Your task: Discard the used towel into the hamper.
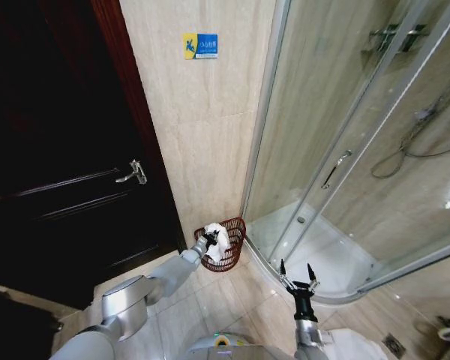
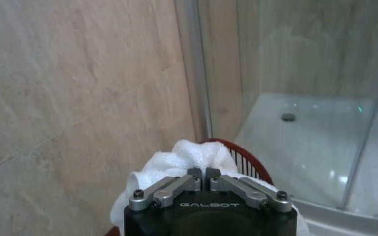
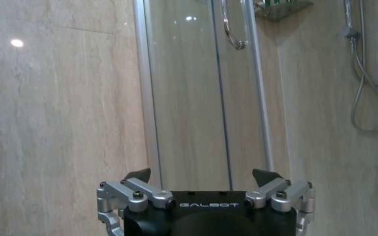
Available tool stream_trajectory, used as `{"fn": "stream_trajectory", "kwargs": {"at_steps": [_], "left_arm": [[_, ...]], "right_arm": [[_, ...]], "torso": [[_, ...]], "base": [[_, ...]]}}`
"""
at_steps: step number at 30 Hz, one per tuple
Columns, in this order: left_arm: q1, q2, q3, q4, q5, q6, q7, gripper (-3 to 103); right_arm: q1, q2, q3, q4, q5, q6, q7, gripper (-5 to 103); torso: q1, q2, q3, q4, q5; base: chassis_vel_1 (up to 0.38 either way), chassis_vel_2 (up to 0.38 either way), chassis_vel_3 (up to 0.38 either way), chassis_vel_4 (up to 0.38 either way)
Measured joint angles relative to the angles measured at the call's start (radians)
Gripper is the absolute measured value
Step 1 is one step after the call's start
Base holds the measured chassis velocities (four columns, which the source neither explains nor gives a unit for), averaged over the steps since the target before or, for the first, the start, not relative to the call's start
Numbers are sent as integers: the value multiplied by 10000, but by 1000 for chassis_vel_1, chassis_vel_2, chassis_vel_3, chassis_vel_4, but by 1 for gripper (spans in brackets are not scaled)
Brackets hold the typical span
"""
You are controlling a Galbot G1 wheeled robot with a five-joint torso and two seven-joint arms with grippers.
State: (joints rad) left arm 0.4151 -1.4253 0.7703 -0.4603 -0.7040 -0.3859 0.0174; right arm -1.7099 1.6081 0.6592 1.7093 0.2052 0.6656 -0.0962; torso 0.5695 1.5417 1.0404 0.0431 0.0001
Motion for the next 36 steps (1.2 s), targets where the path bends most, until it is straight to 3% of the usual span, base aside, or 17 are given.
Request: {"fn": "stream_trajectory", "kwargs": {"at_steps": [15,21,24,26,28,29,30,36], "left_arm": [[-360,-587,318,450,291,349,-312,2],[-430,-817,-113,555,550,441,-281,3],[-470,-1064,-489,639,751,684,-486,19],[-474,-1115,-559,648,820,745,-563,19],[-482,-1364,-893,700,1007,1111,-1050,35],[-482,-1472,-1059,729,1030,1232,-1180,35],[-482,-1472,-1059,729,1030,1232,-1180,35],[-333,-1351,-1540,421,1063,1318,-1254,63]], "right_arm": [[-293,0,-22,-123,44,213,0,100],[-484,0,-45,-14,-5,139,-2,100],[-558,0,-45,-3,-12,128,-3,100],[-576,0,-46,-3,-16,133,-2,100],[-729,0,-76,-4,-51,204,-4,100],[-775,0,-84,-5,-65,238,-7,100],[-775,0,-84,-5,-65,238,-7,100],[-913,0,-73,81,-115,266,-15,100]], "torso": [[0,0,0,-2,0],[0,0,0,-1,0],[0,0,0,-1,1],[0,0,0,-1,1],[0,0,0,-1,1],[0,0,0,-1,1],[0,0,0,-1,1],[0,0,0,-3,-2]], "base": [[0,0,0,0],[0,0,0,0],[0,0,0,0],[0,0,0,0],[0,0,0,0],[0,0,0,0],[0,0,0,0],[0,0,0,0]]}}
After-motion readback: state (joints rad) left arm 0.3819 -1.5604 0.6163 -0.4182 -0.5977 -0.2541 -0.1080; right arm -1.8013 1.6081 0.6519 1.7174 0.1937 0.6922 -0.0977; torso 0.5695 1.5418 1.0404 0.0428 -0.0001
